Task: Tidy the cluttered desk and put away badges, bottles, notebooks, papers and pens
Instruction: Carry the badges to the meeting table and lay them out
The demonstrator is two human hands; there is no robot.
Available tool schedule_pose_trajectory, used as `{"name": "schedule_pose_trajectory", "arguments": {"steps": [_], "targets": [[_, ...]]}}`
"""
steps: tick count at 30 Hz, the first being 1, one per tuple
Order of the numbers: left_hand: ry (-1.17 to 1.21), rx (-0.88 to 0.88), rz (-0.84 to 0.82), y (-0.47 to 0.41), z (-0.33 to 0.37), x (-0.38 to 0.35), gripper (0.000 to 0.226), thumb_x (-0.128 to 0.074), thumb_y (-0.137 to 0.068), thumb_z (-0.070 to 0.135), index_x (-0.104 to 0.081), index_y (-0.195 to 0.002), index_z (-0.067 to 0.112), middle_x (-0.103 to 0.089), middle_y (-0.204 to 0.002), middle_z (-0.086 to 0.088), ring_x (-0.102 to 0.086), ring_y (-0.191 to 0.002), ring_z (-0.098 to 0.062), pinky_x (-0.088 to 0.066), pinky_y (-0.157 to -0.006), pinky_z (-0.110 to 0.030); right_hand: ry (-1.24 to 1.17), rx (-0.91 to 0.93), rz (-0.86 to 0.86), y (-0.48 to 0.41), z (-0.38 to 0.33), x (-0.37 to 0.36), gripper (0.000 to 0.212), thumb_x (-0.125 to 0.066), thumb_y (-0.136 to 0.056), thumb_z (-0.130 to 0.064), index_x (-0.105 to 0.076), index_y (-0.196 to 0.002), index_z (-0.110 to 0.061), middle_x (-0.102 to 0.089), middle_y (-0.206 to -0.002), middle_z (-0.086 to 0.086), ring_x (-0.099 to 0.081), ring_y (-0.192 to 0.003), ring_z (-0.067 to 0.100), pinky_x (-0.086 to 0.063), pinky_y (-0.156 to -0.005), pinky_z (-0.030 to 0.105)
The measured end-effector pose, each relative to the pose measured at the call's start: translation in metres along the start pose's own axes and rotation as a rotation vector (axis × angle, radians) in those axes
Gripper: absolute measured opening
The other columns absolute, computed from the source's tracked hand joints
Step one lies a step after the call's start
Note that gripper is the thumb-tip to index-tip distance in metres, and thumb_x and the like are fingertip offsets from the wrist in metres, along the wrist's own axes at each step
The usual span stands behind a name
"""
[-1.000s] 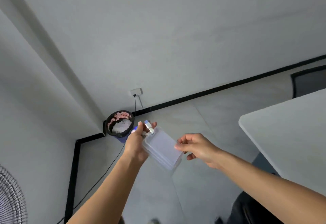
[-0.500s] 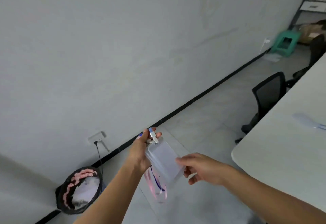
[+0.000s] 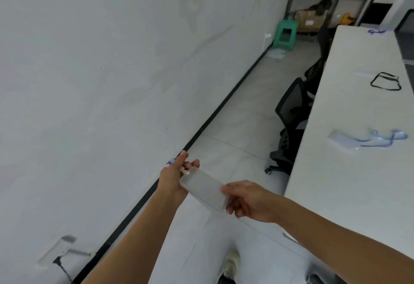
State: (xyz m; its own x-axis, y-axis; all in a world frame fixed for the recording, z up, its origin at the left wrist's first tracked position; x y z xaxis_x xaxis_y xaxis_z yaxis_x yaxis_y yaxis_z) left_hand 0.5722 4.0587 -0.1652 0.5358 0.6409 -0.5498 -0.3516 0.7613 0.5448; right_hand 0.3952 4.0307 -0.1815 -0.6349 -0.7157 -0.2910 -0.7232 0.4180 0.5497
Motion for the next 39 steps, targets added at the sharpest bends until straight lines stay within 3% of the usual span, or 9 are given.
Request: {"name": "schedule_pose_trajectory", "arguments": {"steps": [3,6,10,15,23,30,33,39], "targets": [[-0.060,0.046,-0.012,-0.038,0.012,-0.025,0.013,-0.064,-0.091,0.021,-0.061,-0.096,0.009,-0.070,-0.084,-0.012,-0.067,-0.090,-0.028,-0.052,-0.090,-0.045,-0.002,0.009,-0.003,-0.034,-0.033,0.024,0.033,-0.057,-0.098,-0.023,-0.061,-0.117,0.003,-0.062,-0.087,0.012,-0.057,-0.062,0.015,-0.047,-0.049,0.020],[-0.064,0.082,-0.035,-0.083,0.031,-0.057,0.015,-0.061,-0.092,0.022,-0.061,-0.096,0.007,-0.068,-0.105,-0.016,-0.064,-0.106,-0.033,-0.046,-0.100,-0.050,-0.041,0.027,-0.005,-0.065,-0.074,0.051,0.022,-0.057,-0.098,-0.021,-0.063,-0.106,-0.001,-0.064,-0.077,0.009,-0.058,-0.059,0.015,-0.048,-0.049,0.021],[-0.045,0.099,-0.032,-0.134,0.043,-0.100,0.018,-0.057,-0.094,0.023,-0.061,-0.087,0.007,-0.070,-0.092,-0.015,-0.066,-0.096,-0.031,-0.048,-0.098,-0.047,-0.074,0.030,0.035,-0.092,-0.110,0.092,0.019,-0.058,-0.098,-0.021,-0.063,-0.099,-0.002,-0.066,-0.074,0.008,-0.059,-0.057,0.015,-0.048,-0.048,0.021],[-0.124,0.141,-0.059,-0.212,0.042,-0.160,0.026,-0.058,-0.095,0.026,-0.060,-0.076,0.008,-0.070,-0.075,-0.012,-0.065,-0.076,-0.025,-0.053,-0.082,-0.040,-0.169,0.052,0.140,-0.122,-0.143,0.158,0.018,-0.061,-0.095,-0.021,-0.064,-0.095,-0.003,-0.064,-0.073,0.008,-0.060,-0.057,0.016,-0.047,-0.047,0.022],[-0.373,0.270,-0.162,-0.343,0.026,-0.274,0.032,-0.062,-0.092,0.028,-0.056,-0.066,0.011,-0.071,-0.072,-0.009,-0.066,-0.071,-0.023,-0.054,-0.081,-0.040,-0.333,0.116,0.353,-0.164,-0.195,0.274,0.015,-0.060,-0.095,-0.019,-0.065,-0.098,-0.004,-0.064,-0.078,0.008,-0.061,-0.059,0.016,-0.047,-0.048,0.022],[-0.533,0.465,-0.323,-0.417,-0.012,-0.400,0.036,-0.060,-0.094,0.028,-0.050,-0.064,0.010,-0.069,-0.066,-0.011,-0.065,-0.071,-0.022,-0.053,-0.076,-0.037,-0.451,0.097,0.774,-0.144,-0.215,0.374,0.020,-0.062,-0.092,-0.019,-0.068,-0.105,-0.004,-0.071,-0.083,0.010,-0.062,-0.061,0.015,-0.045,-0.050,0.022],[-0.618,0.585,-0.418,-0.423,-0.047,-0.436,0.037,-0.060,-0.094,0.029,-0.048,-0.065,0.010,-0.071,-0.067,-0.011,-0.065,-0.077,-0.023,-0.053,-0.075,-0.039,-0.538,-0.019,1.023,-0.109,-0.185,0.416,0.025,-0.062,-0.092,-0.019,-0.066,-0.110,-0.003,-0.073,-0.084,0.009,-0.064,-0.061,0.015,-0.047,-0.052,0.022],[-0.749,0.701,-0.509,-0.439,-0.102,-0.481,0.038,-0.060,-0.093,0.035,-0.044,-0.068,0.012,-0.071,-0.082,-0.015,-0.069,-0.082,-0.027,-0.053,-0.073,-0.042,-0.589,-0.196,1.436,-0.038,-0.106,0.499,0.011,-0.066,-0.089,-0.012,-0.065,-0.094,-0.003,-0.066,-0.075,0.009,-0.059,-0.058,0.017,-0.044,-0.053,0.022]]}}
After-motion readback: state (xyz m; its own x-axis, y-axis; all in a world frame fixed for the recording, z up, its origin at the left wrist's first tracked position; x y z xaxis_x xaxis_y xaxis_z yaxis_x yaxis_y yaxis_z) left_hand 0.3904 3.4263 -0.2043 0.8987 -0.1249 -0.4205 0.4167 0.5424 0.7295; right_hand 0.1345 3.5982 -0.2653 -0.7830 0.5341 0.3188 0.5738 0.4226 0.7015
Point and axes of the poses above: each hand's wrist, its own y-axis away from the middle knuckle, its own x-axis out of the back of the hand, z = x × y, the point moved 7 cm from there along -y, towards the middle knuckle
